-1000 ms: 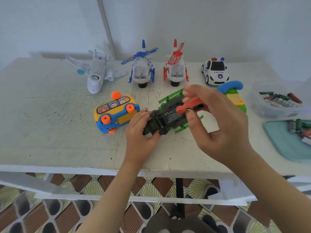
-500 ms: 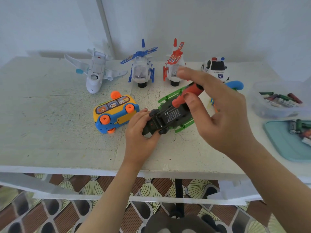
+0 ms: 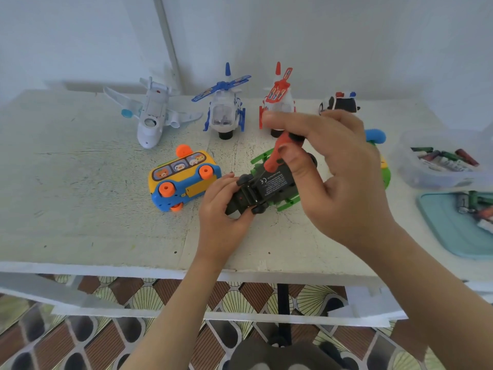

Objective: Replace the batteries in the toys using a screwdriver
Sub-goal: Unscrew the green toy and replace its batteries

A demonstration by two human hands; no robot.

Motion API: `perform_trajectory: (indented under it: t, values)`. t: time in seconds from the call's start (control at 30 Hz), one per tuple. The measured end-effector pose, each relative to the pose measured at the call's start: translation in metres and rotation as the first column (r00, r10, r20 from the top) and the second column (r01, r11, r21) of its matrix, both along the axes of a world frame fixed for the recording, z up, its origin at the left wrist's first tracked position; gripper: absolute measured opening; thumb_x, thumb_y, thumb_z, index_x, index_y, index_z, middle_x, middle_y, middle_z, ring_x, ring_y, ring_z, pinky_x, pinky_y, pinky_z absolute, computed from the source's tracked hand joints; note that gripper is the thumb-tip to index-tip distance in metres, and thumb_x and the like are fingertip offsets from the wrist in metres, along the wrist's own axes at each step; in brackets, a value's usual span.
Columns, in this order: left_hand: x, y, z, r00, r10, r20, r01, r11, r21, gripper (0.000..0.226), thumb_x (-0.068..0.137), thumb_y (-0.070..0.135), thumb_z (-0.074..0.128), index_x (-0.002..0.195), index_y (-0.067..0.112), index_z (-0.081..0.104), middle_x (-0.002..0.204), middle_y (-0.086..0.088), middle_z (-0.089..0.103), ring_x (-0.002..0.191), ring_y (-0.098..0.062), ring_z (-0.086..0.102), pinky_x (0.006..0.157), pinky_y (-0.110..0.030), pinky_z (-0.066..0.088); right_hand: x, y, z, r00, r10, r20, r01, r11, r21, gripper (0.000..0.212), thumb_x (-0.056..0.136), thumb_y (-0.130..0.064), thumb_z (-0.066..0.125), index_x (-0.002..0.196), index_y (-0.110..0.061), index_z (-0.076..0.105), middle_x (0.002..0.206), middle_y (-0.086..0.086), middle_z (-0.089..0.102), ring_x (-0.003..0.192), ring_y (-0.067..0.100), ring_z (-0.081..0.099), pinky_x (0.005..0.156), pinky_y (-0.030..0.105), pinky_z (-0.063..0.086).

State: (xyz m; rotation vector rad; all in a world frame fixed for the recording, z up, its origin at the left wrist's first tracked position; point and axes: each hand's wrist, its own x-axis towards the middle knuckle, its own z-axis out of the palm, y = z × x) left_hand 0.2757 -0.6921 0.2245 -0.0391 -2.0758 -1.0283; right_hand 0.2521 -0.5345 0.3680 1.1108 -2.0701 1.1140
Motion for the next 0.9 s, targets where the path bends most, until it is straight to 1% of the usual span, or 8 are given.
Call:
perform_trajectory:
  t: [0.1,0.2,0.27,0.37,0.63,0.73,0.83,0.9]
  values:
    - [-0.0003,-0.0003,-0.0013,1.000,-0.004,0.003,0.004,1.000,0.006,0.042,0.073,0.027,0.069,0.110,0.007,0.066,0.112,0.000,0.060,0.112,-0.018,0.057,0.099,-0.033,0.047,-0.0005,-0.0005,0.0028,0.999,0.041,0.014,-0.042,0.998,0.048,0.032,0.092,-0.017,0.051,0.121,-0.013,0.063,0.116,-0.002,0.065,0.115,0.012,0.055,0.103,0.038,0.036]
    - [-0.0011,-0.0007,-0.0030,1.000,0.010,0.023,-0.010,1.000,0.006,0.035,0.073,0.024,0.069,0.100,0.002,0.069,0.101,-0.006,0.064,0.100,-0.029,0.062,0.085,-0.048,0.053,0.0016,-0.0053,0.0038,0.999,0.049,-0.013,-0.049,0.999,0.014,0.037,0.085,-0.032,0.067,0.118,-0.017,0.065,0.108,0.002,0.065,0.107,0.016,0.055,0.095,0.044,0.042]
    - [-0.0016,-0.0006,-0.0031,1.000,-0.004,-0.009,0.004,1.000,0.016,0.036,0.072,0.022,0.070,0.104,0.005,0.068,0.109,0.004,0.061,0.108,-0.019,0.059,0.093,-0.039,0.050,0.0014,-0.0079,0.0013,0.998,0.044,-0.054,-0.044,0.999,0.015,0.037,0.083,-0.021,0.072,0.118,-0.013,0.065,0.093,0.001,0.068,0.095,0.014,0.058,0.088,0.043,0.046]
    - [-0.0012,-0.0002,-0.0016,1.000,-0.015,-0.020,0.016,0.999,0.029,0.043,0.072,0.022,0.070,0.112,0.007,0.066,0.115,0.008,0.057,0.114,-0.008,0.053,0.102,-0.024,0.044,-0.0002,-0.0071,0.0002,0.997,0.062,-0.036,-0.060,0.996,0.069,0.041,0.086,-0.006,0.066,0.126,-0.006,0.058,0.101,0.004,0.069,0.092,0.018,0.063,0.085,0.039,0.051]
    - [-0.0018,-0.0001,-0.0026,1.000,0.007,0.000,-0.007,1.000,0.007,0.038,0.073,0.023,0.068,0.104,0.001,0.068,0.108,0.001,0.060,0.105,-0.024,0.060,0.093,-0.039,0.051,-0.0025,-0.0026,0.0039,0.989,0.147,0.017,-0.148,0.979,0.139,0.029,0.085,-0.010,0.065,0.114,-0.008,0.063,0.133,0.007,0.056,0.112,0.014,0.059,0.092,0.035,0.048]
    - [-0.0014,-0.0012,-0.0020,1.000,0.003,0.024,-0.004,1.000,0.005,0.035,0.074,0.022,0.068,0.100,-0.002,0.069,0.100,0.002,0.058,0.095,-0.030,0.062,0.081,-0.047,0.053,0.0005,-0.0056,0.0049,0.995,0.098,-0.031,-0.098,0.995,0.018,0.025,0.085,-0.027,0.069,0.103,-0.010,0.072,0.116,0.011,0.062,0.108,0.023,0.060,0.089,0.040,0.049]
    - [-0.0014,-0.0006,-0.0021,1.000,-0.007,-0.009,0.007,1.000,0.012,0.040,0.073,0.022,0.070,0.107,0.000,0.068,0.111,0.003,0.058,0.109,-0.018,0.057,0.096,-0.033,0.049,0.0005,-0.0086,0.0053,0.994,0.056,-0.089,-0.060,0.997,-0.040,0.019,0.086,-0.019,0.069,0.102,-0.008,0.073,0.089,0.007,0.066,0.086,0.022,0.061,0.081,0.040,0.048]
    - [-0.0013,-0.0003,-0.0015,1.000,-0.013,-0.010,0.013,1.000,0.024,0.043,0.074,0.024,0.070,0.111,0.002,0.067,0.114,0.005,0.056,0.112,-0.012,0.054,0.100,-0.027,0.046,-0.0007,-0.0073,0.0049,0.994,0.038,-0.099,-0.041,0.999,-0.027,0.020,0.086,-0.013,0.067,0.105,-0.006,0.070,0.090,0.001,0.069,0.087,0.018,0.062,0.092,0.040,0.045]
